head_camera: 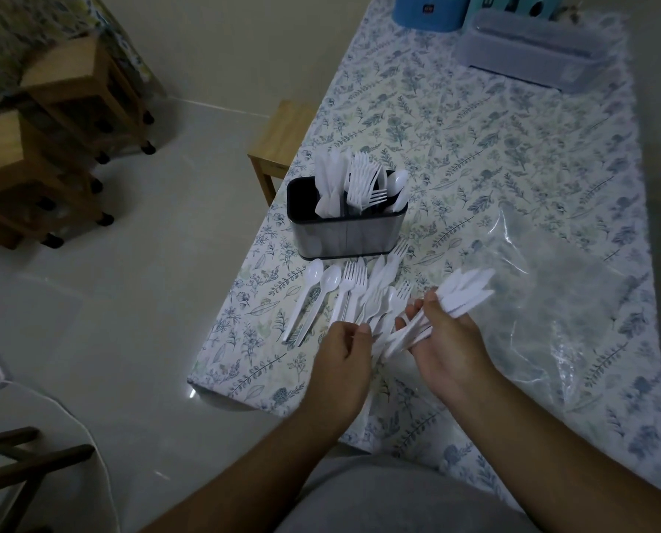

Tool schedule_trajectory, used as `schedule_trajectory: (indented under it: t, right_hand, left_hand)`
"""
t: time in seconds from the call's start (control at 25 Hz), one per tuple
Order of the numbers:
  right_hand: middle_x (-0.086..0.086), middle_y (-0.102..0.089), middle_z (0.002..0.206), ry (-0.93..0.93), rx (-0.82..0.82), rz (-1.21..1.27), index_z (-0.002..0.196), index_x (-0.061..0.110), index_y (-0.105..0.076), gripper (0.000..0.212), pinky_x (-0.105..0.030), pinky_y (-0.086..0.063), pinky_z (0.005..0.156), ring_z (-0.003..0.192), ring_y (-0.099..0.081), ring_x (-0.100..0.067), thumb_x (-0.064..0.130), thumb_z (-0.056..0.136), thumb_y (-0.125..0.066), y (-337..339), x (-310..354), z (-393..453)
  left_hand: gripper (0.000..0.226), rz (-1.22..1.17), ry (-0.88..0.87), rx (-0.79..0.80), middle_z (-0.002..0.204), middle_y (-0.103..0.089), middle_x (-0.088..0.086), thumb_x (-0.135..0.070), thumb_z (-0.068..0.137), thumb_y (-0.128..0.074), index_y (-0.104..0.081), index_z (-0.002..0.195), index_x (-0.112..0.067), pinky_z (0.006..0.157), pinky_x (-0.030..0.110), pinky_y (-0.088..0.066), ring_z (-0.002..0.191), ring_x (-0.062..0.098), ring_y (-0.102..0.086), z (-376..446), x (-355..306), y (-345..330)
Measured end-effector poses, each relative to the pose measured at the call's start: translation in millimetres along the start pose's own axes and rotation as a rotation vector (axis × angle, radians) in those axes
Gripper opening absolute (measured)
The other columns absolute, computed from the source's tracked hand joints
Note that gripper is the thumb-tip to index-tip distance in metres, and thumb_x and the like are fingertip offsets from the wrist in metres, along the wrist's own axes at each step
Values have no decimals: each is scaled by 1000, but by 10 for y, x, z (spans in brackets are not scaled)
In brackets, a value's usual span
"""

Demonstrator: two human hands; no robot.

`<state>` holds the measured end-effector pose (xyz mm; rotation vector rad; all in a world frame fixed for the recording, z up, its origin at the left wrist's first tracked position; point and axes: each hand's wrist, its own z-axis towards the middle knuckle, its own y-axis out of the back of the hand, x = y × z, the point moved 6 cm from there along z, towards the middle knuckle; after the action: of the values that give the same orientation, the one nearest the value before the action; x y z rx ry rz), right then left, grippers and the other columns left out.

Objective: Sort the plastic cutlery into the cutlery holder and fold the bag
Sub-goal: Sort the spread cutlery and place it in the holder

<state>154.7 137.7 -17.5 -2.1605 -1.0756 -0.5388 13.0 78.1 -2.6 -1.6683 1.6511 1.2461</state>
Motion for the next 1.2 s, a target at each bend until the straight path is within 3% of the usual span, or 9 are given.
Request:
schedule_trajectory:
  t: [0.08, 0.16, 0.2, 0.28, 0.4, 0.52, 0.68, 0.92, 1.2]
  right_hand:
    - [-5, -60, 78, -21, 40, 27, 103, 7, -61, 5, -30, -59, 60, 67, -63, -14, 8, 101, -57, -32, -69, -47]
    - [-8, -70, 76, -41, 63, -113, 104, 2, -65, 14, -31, -60, 62, 68, -72, -17, 14, 99, -61, -57, -169, -101]
    - [-10, -76, 81, -43, 66, -204, 104, 1, -68, 19, -32, -60, 65, 74, -76, -20, 18, 99, -62, -52, -193, -116]
    - [-14, -78, 90, -33, 73, -316, 105, 2, -67, 25, -37, -60, 69, 82, -77, -25, 26, 100, -61, -8, -178, -110]
    - [-7, -69, 79, -53, 76, -349, 108, 8, -59, 18, -37, -55, 61, 64, -67, -20, 25, 102, -56, 111, -140, -86]
    - [-4, -61, 70, -114, 131, -397, 99, 13, -58, 10, -34, -49, 54, 55, -56, -18, 22, 101, -58, 144, -201, -138]
    - [-4, -62, 71, -139, 120, -443, 96, 15, -61, 9, -36, -49, 57, 59, -58, -21, 23, 99, -60, 203, -249, -111]
    - [-6, -56, 70, -146, 87, -475, 88, 14, -61, 8, -35, -44, 57, 58, -50, -20, 10, 94, -59, 304, -218, -83]
    - [-4, -54, 68, -195, 96, -516, 97, 12, -63, 6, -33, -41, 53, 60, -49, -20, 10, 93, -60, 293, -284, -117]
  left_hand:
    - [36, -165, 117, 143, 121, -61, -9, -47, 106, -29, -53, 124, -26, 94, 24, -44, 111, 4, -58, -51, -9, -183]
    - [50, -197, 87, 258, 139, -52, -13, -50, 107, -22, -43, 143, -24, 103, 16, -36, 124, -2, -50, -77, -91, -344]
    - [50, -152, 26, 281, 137, -53, -13, -48, 107, -22, -46, 142, -22, 101, 12, -38, 120, -6, -52, -75, -130, -375]
    - [42, 3, -121, 167, 118, -65, 0, -36, 109, -30, -60, 126, -11, 88, 22, -51, 100, 1, -62, 31, -136, -251]
    - [28, 391, -184, -87, 116, -59, 4, -21, 104, -46, -60, 125, -10, 79, 13, -46, 94, 6, -56, 321, 27, 93]
    - [31, 586, -160, -89, 112, -60, 6, -29, 99, -56, -58, 123, -10, 75, 21, -48, 91, 14, -59, 549, 161, 164]
    - [22, 705, -136, -70, 95, -64, 6, -31, 95, -59, -60, 102, -10, 73, 39, -59, 83, 22, -65, 721, 154, -14]
    - [12, 615, -197, -40, 89, -64, 1, -24, 96, -56, -63, 99, -14, 71, 37, -60, 78, 16, -64, 690, 230, -54]
    - [30, 682, -182, -154, 102, -62, 6, -32, 96, -58, -58, 118, -11, 78, 39, -59, 88, 20, -64, 721, 270, 200]
